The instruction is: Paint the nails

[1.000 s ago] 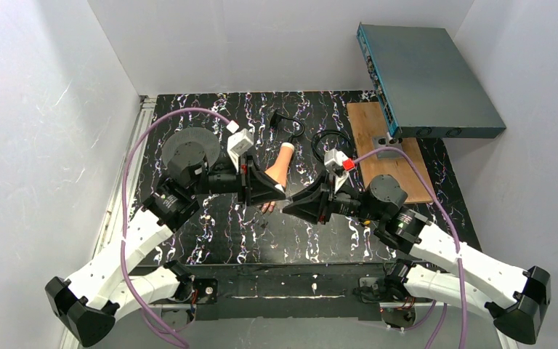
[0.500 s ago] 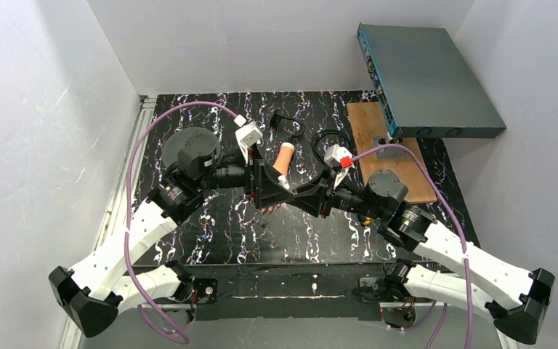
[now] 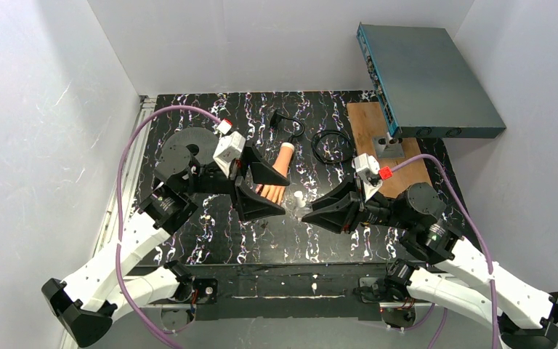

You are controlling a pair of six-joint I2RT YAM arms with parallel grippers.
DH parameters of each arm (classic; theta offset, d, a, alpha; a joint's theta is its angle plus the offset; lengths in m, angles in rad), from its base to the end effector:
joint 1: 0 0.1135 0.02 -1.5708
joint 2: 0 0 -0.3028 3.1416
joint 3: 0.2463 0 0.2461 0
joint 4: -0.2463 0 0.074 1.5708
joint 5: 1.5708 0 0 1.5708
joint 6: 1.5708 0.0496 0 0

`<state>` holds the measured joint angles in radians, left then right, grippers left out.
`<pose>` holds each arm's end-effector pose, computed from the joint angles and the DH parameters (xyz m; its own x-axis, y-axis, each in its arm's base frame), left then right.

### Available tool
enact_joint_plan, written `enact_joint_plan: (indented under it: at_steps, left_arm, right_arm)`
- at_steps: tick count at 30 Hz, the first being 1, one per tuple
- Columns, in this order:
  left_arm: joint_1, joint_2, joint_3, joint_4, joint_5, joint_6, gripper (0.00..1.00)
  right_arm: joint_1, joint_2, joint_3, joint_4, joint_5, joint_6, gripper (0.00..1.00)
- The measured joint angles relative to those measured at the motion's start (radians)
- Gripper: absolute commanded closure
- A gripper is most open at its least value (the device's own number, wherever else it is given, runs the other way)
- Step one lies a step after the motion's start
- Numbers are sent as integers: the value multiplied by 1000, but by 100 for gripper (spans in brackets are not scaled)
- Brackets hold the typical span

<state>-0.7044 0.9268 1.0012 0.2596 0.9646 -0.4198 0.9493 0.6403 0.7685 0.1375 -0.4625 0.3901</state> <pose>0.1019 -0.1401 0.4668 -0.1634 -0.1659 -0.9725 0.9790 -0.1492 -0.1390 0.0521 0.1108 0.4155 -0.2306 0.2625 -0.9370 -0.9629 0.0770 0.2586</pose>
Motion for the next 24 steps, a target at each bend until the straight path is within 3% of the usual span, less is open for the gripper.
enact_joint_plan:
  at_steps: [8,24]
  left_arm:
    - [0,31,0,106,11,-42,39]
    - [-14,79,0,189,13,-68,49]
  right_arm:
    - [0,14,0,58,-19,3,99]
    - [0,60,0,100,-12,-4,99]
